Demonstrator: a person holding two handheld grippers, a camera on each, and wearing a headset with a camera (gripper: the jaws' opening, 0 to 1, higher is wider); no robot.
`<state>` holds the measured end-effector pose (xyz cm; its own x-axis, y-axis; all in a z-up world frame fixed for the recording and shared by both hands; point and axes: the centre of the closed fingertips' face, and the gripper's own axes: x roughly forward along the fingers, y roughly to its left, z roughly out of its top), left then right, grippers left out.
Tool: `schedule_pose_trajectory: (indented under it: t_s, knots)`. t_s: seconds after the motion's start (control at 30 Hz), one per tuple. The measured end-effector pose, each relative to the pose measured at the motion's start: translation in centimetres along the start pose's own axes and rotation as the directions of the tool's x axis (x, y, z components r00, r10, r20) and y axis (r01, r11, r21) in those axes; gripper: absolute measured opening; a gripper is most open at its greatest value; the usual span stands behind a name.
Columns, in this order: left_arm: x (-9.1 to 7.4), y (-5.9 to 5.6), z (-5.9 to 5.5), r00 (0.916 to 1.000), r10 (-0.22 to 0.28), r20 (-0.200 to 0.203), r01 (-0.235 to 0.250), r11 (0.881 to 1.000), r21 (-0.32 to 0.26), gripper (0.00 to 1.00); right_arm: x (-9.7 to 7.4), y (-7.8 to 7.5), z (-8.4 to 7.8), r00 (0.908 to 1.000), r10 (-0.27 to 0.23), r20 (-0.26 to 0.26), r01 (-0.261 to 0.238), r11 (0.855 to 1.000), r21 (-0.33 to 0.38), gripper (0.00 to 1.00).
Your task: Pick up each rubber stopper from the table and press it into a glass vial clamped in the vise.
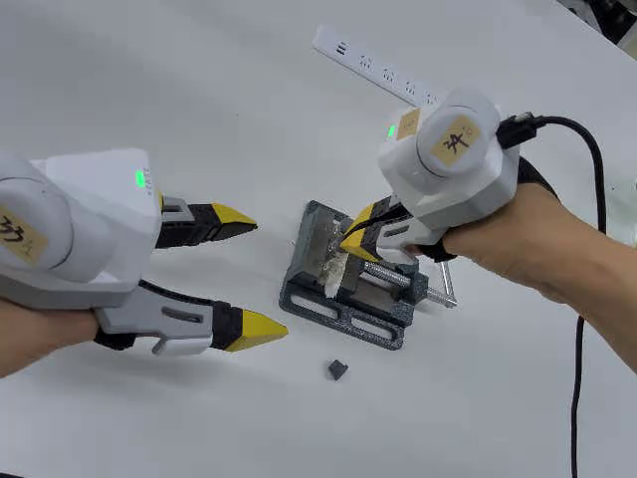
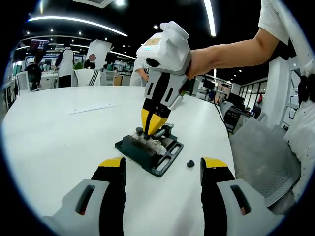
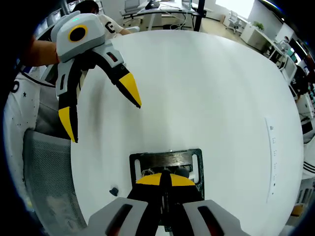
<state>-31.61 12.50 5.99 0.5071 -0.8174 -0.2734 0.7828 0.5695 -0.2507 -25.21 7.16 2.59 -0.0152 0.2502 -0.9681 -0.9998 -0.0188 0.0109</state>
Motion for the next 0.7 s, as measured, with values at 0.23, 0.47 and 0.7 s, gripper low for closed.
schedule_pose_trajectory:
  t_s: [0.23, 0.47, 0.7]
  knots:
    - [-0.14, 0.10, -0.05, 1.0000, 0.004, 0.001, -0.004, 1.000, -0.003, 0.60, 0.04, 0.12, 0.02, 0.9999, -0.010, -0.009, 0.010, 1.000, -0.002, 0.00]
    - [-0.09, 0.16, 0.12, 0.9999, 0.007, 0.008, -0.007, 1.000, -0.005, 0.59, 0.16, 0.00, 0.06, 0.9999, -0.015, -0.002, 0.015, 1.000, -0.004, 0.00]
    - [-0.08, 0.12, 0.15, 0.9999, 0.011, 0.007, -0.011, 1.000, -0.006, 0.59, 0.22, 0.01, 0.07, 0.9996, -0.026, 0.004, 0.026, 1.000, -0.009, 0.00]
